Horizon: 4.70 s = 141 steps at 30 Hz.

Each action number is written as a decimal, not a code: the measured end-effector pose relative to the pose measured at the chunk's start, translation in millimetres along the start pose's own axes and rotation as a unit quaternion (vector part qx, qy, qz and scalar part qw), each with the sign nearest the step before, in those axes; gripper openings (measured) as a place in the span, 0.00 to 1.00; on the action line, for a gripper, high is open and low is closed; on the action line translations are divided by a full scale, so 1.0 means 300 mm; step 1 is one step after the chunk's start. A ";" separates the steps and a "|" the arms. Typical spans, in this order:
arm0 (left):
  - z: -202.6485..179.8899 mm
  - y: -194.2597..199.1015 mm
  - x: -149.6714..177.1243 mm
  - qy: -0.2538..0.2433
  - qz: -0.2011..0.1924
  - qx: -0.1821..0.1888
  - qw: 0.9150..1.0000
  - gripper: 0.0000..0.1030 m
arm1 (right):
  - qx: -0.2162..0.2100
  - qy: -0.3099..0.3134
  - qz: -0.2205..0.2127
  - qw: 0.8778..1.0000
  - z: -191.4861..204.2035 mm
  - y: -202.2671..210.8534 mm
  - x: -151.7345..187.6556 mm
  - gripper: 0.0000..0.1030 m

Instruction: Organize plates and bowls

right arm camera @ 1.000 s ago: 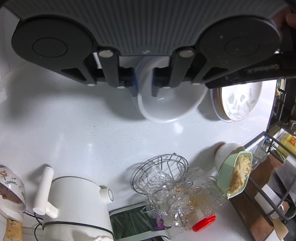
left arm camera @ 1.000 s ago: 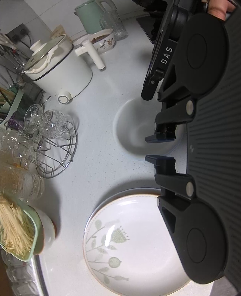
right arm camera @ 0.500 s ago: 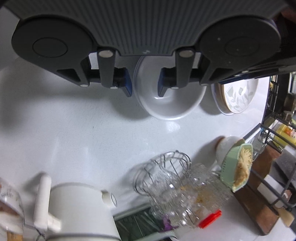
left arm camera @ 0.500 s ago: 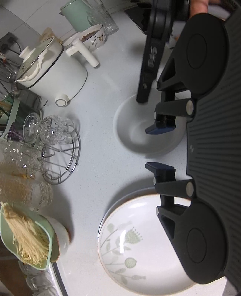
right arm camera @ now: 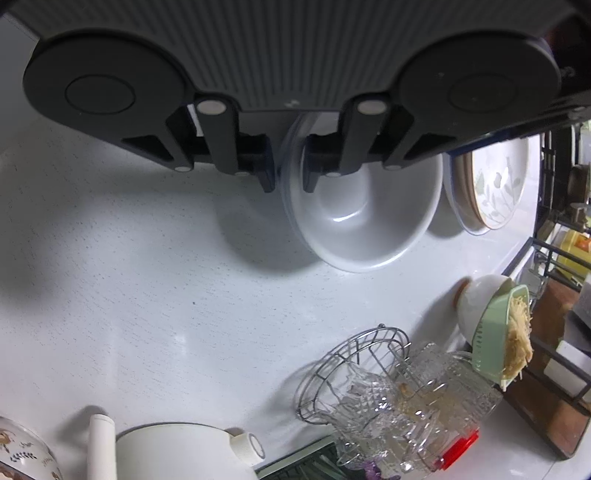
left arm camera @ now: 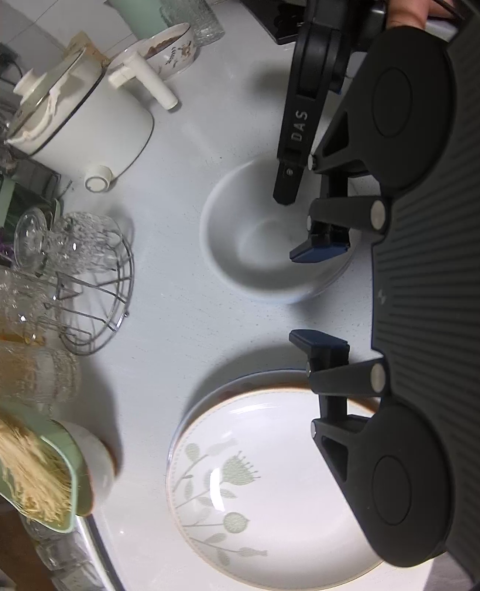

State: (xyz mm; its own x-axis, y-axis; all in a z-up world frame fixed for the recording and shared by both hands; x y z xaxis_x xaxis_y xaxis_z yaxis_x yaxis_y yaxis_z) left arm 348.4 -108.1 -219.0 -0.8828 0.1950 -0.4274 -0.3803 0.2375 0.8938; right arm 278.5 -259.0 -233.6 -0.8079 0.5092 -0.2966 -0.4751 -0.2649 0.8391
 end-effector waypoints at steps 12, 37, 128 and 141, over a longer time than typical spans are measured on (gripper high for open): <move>-0.057 -0.055 0.006 0.020 0.021 0.027 0.999 0.44 | 0.013 0.004 -0.006 1.000 -0.070 0.052 -0.002 0.13; -0.046 -0.068 0.029 0.027 0.043 0.045 0.998 0.20 | -0.007 0.007 0.013 1.000 -0.039 0.074 0.036 0.16; 0.652 0.561 0.005 0.002 -0.087 0.041 0.995 0.44 | 0.018 0.092 -0.096 0.991 0.724 0.181 0.207 0.27; 0.538 0.908 0.253 0.023 -0.170 -0.035 0.985 0.47 | -0.052 0.159 -0.160 0.973 0.700 0.526 0.346 0.27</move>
State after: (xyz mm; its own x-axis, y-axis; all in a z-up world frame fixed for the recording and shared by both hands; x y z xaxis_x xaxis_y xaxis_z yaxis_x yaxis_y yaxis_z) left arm 222.4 125.1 -29.8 -0.7129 0.0713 -0.6977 -0.6722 0.2141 0.7087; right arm 192.9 -75.9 -36.4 -0.6721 0.3046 -0.6749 -0.7393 -0.2246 0.6349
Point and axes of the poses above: each gripper's, at about its wrist camera, not at the fingertips, and y roughly against the way its jaws point, z to its left, x to its underside, the point moved 7 cm from there along -y, roughly the way its jaws point, and after that the axes turned 11 degrees about -y, right-handed, at the moved point
